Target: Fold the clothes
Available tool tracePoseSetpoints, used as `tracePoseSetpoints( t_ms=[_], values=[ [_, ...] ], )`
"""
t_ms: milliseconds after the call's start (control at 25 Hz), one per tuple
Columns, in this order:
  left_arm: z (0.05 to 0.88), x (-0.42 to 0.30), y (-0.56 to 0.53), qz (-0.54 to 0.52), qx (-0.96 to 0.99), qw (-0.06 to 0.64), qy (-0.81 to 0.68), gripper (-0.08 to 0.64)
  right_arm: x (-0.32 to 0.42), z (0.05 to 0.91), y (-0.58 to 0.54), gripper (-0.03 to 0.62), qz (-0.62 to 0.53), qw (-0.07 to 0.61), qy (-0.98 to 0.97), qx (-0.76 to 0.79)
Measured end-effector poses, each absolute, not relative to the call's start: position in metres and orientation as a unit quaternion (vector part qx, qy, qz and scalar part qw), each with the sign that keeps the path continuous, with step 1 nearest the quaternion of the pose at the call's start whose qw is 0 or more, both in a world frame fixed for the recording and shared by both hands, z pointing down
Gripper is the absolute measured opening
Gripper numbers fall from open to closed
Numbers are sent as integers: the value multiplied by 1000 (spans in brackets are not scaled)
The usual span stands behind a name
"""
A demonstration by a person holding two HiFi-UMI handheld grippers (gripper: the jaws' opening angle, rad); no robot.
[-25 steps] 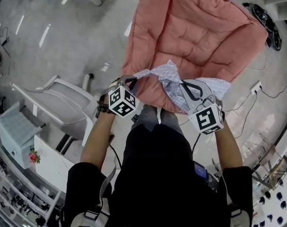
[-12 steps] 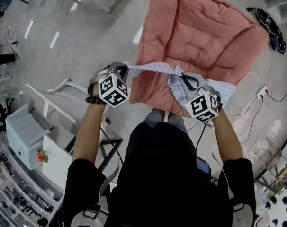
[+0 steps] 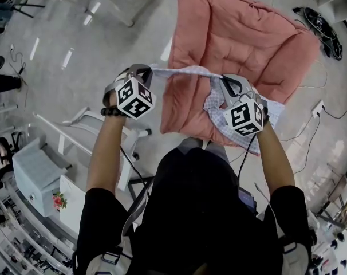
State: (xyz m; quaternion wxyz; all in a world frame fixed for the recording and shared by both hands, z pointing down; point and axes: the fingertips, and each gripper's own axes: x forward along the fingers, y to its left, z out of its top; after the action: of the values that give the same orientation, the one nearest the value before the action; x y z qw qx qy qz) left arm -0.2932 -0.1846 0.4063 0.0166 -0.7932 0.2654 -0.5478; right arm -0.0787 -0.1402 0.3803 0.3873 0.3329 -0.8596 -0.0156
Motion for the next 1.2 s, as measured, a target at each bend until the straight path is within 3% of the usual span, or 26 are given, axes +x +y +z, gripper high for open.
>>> tracePoseSetpoints(
  t_ms=[600,880,1200],
  values=[
    [402,-287,-244,-542,-791,85,273,11,-74,380,-181,14,-23,374,-838,397],
    [488,-334,-201,-590,-765,12,259,11,-115,461,-140,14,-18,397,-847,352],
    [526,-361,-170,-611,-748,-32,256,11,-144,501,-123,15,4,406,-855,322]
  ],
)
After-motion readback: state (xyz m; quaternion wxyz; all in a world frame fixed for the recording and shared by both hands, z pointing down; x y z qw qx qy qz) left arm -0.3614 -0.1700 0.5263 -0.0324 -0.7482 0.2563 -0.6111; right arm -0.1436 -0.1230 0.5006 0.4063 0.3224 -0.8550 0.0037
